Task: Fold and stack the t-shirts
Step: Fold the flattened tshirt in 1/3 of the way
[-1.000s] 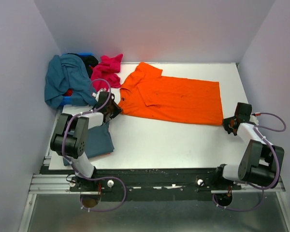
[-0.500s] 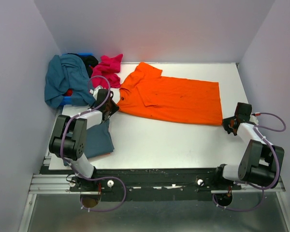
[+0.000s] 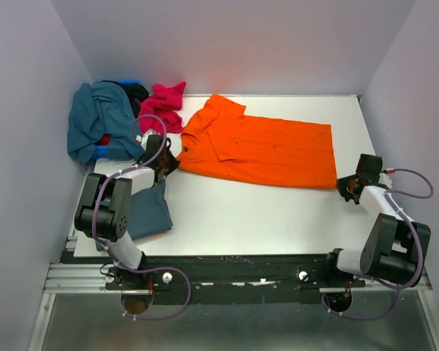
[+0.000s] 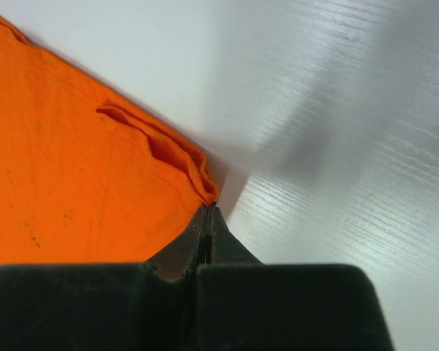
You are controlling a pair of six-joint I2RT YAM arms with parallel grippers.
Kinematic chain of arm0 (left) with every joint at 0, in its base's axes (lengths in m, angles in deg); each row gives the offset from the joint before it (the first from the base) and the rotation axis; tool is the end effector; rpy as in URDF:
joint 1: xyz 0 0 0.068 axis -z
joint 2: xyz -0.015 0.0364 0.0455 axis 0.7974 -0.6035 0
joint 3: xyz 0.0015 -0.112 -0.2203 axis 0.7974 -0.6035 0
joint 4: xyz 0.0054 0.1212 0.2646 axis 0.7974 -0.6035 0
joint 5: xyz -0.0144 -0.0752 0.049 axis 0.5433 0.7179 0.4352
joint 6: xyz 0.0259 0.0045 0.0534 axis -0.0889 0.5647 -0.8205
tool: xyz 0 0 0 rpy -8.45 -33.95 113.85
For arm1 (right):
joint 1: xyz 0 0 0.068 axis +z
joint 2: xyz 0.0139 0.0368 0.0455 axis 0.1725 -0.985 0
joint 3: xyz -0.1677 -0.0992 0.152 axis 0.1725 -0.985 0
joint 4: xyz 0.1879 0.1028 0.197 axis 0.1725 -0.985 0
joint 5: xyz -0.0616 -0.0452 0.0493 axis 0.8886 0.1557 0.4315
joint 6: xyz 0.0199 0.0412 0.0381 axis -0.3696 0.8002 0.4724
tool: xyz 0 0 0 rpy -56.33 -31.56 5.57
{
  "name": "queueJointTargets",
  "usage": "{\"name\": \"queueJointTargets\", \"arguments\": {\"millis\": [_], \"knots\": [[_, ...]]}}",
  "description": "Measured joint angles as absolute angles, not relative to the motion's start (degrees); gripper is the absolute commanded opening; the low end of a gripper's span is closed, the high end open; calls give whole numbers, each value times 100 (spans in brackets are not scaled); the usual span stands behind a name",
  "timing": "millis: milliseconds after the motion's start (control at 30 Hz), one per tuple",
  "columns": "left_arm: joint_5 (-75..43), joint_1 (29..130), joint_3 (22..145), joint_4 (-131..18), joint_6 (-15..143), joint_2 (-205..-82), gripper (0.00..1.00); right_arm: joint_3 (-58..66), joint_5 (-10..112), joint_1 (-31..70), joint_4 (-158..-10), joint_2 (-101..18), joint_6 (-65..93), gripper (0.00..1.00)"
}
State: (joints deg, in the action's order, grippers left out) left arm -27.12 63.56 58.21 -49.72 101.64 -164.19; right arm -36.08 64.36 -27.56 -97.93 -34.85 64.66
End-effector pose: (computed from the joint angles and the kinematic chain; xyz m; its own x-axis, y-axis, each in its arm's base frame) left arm 0.3561 -0.0649 0.1052 -0.5260 -0.6668 -0.5280 -0.3776 0.7393 -0.5575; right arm 0.2654 -0.0890 0.1209 -0.1062 0.9144 -0.3907 0.8380 0.2938 0.4598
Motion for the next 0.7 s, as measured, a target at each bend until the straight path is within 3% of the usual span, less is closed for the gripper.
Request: {"name": "queueJointTargets", "arguments": {"millis": [233,400,533,700], "knots": [[-2533,6345,6621,-5549,10175,-16284,0,-2392,6440,-2756,-10436,-3346,6393,1],[-2480,6347,7141,-5754,10158,-15501,0,-1861,6569,-2756,-10543,-2530,6393,1],[-2397,6345,6724,-5496,10212,-14894,0,-2307,6580,-2756,-10549,-2139,6459,1],[-2292,6345,5161,-5249,10348,-14577,0,-3638,6449,-2759,-10645,-2338,6562,1]]}}
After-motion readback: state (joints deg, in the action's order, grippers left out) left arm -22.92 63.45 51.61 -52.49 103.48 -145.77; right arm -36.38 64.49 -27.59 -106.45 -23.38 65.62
